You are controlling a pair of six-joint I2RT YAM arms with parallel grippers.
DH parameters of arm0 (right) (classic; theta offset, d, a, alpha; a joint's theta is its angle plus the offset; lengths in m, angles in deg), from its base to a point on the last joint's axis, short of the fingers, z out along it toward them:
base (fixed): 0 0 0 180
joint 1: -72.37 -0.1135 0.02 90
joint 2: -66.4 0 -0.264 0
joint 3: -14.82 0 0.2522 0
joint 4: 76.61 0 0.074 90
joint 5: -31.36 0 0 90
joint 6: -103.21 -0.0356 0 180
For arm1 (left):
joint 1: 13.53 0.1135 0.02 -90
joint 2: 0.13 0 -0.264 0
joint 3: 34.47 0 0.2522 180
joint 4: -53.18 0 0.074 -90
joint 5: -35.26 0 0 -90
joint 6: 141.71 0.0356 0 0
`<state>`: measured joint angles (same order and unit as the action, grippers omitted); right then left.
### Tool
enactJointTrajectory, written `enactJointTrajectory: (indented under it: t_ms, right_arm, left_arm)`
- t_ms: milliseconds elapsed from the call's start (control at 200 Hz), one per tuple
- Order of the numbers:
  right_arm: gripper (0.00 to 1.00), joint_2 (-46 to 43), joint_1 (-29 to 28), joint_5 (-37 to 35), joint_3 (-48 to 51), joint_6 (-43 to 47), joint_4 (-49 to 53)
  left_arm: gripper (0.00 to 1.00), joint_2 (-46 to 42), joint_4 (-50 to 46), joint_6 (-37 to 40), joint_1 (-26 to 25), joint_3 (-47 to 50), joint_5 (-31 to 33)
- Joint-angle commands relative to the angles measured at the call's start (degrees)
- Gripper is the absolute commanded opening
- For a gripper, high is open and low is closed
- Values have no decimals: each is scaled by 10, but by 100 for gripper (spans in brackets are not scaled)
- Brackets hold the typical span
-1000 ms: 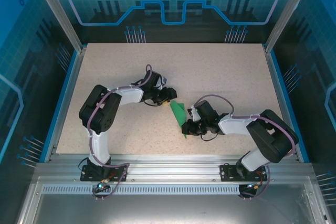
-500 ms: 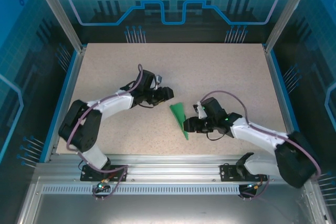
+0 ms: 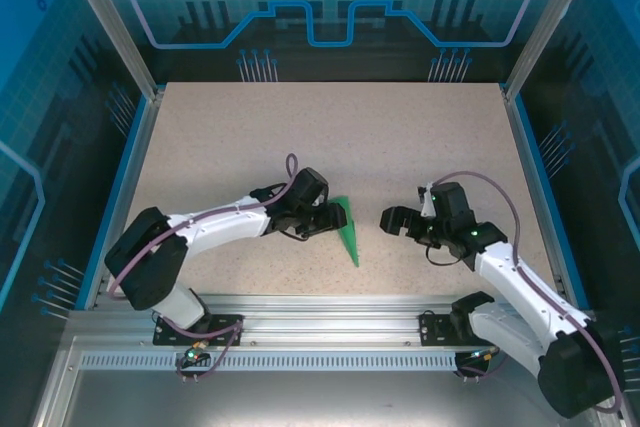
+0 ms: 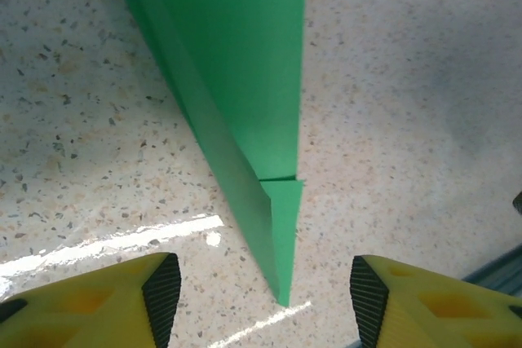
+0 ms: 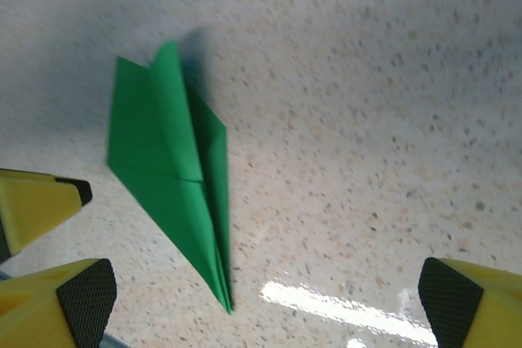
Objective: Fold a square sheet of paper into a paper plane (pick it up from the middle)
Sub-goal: Move a paper plane to the center of the table.
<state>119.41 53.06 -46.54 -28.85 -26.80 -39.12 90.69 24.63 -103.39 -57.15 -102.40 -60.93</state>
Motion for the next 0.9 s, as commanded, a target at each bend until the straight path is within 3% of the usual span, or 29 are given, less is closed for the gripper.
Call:
enactJointTrajectory:
  t_ms: [0,220,350,610,895]
  right_arm:
    - [99,-1,10,32,21,2,-1]
    - [99,-103,10,3,80,-25,-44]
    - [99,-146,19,-10,91,-35,-9]
    - [99,-71,22,83,99,-25,-73]
    - [93,-13,-31,68,63,-10,-92]
  left_arm:
    - [59,26,-17,-21,-8,-26,16]
    - [50,45,-9,-30,-11,-32,9]
    - [40,51,-4,-30,-12,-28,7]
    - [13,22,2,-25,-11,4,16]
    - [6,-28,41,-18,1,69,8]
